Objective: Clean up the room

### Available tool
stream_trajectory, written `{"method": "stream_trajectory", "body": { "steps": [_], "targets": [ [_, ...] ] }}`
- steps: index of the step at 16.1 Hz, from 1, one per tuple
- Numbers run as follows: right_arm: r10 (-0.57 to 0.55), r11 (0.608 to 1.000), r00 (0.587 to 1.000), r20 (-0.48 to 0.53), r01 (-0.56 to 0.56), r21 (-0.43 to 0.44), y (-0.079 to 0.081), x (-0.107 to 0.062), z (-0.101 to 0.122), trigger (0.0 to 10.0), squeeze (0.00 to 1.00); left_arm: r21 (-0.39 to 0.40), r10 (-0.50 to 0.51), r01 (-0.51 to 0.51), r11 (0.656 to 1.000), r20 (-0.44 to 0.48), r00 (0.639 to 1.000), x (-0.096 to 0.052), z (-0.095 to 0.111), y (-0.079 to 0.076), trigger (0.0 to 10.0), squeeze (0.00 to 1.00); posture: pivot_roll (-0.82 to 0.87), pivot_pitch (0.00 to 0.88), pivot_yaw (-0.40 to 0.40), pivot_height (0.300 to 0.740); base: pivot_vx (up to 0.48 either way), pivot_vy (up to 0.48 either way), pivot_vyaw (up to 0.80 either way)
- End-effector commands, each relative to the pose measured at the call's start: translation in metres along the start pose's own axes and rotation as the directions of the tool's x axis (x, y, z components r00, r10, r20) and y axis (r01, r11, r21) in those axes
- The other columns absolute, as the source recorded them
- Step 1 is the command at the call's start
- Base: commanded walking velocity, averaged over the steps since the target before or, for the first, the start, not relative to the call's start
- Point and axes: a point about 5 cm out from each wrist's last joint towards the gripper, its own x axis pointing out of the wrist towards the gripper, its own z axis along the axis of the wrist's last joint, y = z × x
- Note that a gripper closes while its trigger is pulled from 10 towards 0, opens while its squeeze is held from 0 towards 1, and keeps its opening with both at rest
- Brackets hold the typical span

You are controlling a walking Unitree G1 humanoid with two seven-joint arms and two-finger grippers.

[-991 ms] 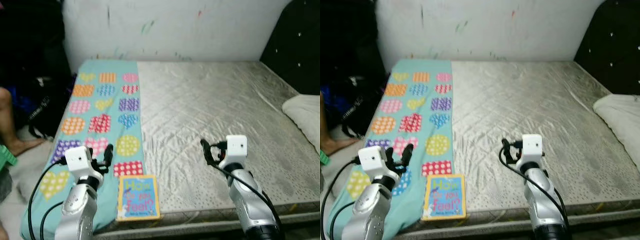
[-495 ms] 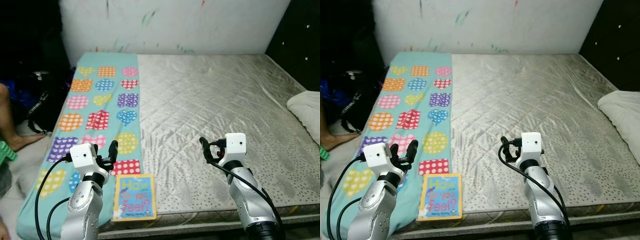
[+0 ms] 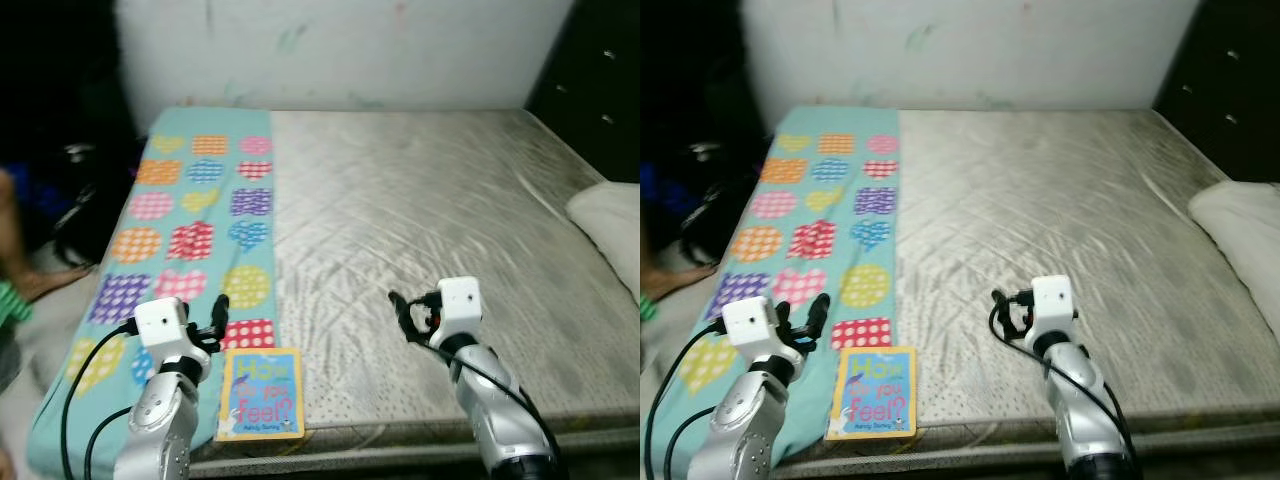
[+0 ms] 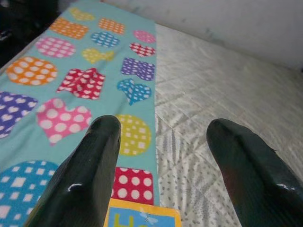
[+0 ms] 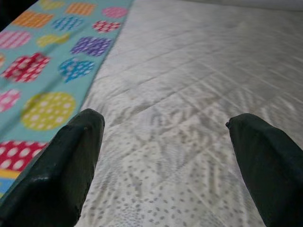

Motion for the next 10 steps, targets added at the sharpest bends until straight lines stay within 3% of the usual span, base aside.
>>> {"method": "stream_trajectory", "body": {
  "steps": [1,5,10],
  "targets": [
    [0.002,1.000,1.000,0.000,-0.002,0.000,0.0007,0.0012,0.0017,10.0,0.00,0.007,0.012,-0.012,1.000,-0.009,1.000,-0.0006,-0.0007,0.0021,10.0,0.00,-0.10,0.000,-0.036,0.740,0.000,0.000,0.80],
    [-0.018,0.999,1.000,-0.002,0.018,0.031,-0.0028,0.0011,0.0016,10.0,0.00,0.003,-0.012,0.012,1.000,-0.010,1.000,-0.0011,-0.0011,-0.0009,10.0,0.00,-0.10,0.000,-0.032,0.740,0.000,0.000,0.00],
    [-0.025,0.999,1.000,0.000,0.025,0.035,-0.0030,0.0019,0.0018,10.0,0.00,0.014,-0.023,0.023,1.000,-0.014,1.000,0.0007,-0.0010,-0.0023,10.0,0.00,-0.10,0.000,-0.029,0.740,0.000,0.433,0.00]
  ]
}}
